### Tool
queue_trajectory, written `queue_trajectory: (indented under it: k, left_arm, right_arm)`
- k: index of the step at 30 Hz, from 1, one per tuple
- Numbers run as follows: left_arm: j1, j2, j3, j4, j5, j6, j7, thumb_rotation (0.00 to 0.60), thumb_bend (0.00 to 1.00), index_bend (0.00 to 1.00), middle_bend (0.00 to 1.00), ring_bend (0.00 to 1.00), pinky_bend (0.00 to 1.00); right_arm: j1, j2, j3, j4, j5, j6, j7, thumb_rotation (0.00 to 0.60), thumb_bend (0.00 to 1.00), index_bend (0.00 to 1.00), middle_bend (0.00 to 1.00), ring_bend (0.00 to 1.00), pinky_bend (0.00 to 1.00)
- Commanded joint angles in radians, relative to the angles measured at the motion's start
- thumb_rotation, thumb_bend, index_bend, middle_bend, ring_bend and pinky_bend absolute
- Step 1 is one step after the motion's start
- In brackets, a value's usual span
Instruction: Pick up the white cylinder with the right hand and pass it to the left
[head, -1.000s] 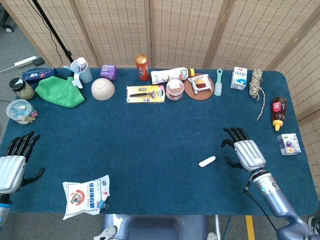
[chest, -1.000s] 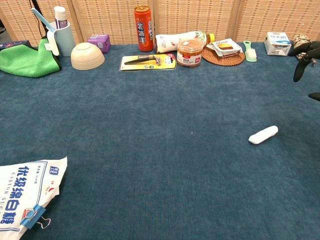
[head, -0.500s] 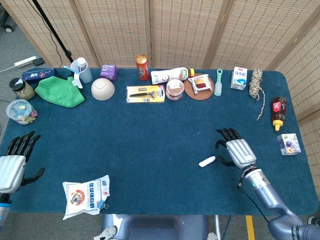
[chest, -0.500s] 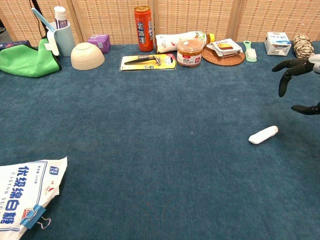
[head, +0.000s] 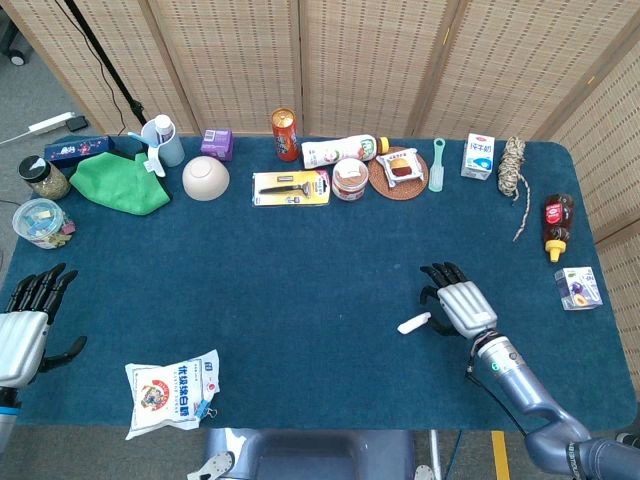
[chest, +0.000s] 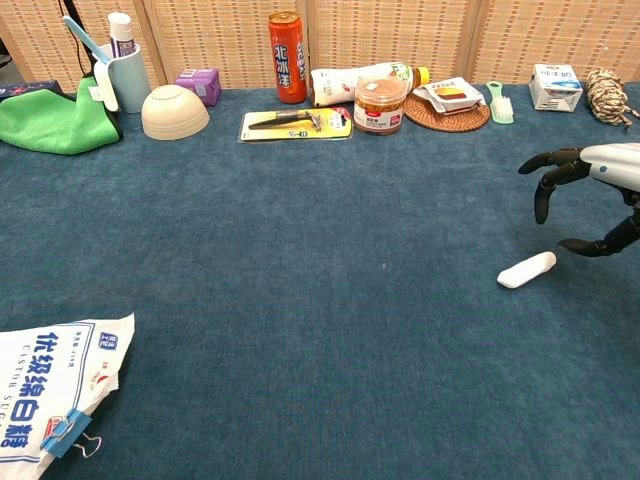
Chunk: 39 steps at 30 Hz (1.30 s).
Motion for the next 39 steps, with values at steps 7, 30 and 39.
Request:
queue_trajectory:
  k: [7, 30, 39]
  left_arm:
    - [0.003, 0.005, 0.002, 0.003, -0.005, 0.003, -0.002, 0.600, 0.25, 0.08, 0.00, 0.00, 0.00]
    - [0.012, 0.008, 0.006, 0.016, -0.006, 0.012, -0.022, 0.600, 0.25, 0.08, 0.00, 0.00, 0.00]
    - [0.013, 0.008, 0.006, 0.025, -0.007, 0.011, -0.032, 0.600, 0.25, 0.08, 0.00, 0.00, 0.00]
  right_arm:
    - [0.012, -0.059, -0.027, 0.076, -0.020, -0.001, -0.002, 0.600, 0.37, 0.43, 0.11, 0.00, 0.00]
    - [0.024, -0.114, -0.043, 0.163, -0.013, -0.011, 0.009, 0.600, 0.37, 0.46, 0.12, 0.00, 0.00]
    - [0.023, -0.115, -0.048, 0.158, -0.007, -0.011, -0.007, 0.600, 0.37, 0.47, 0.13, 0.00, 0.00]
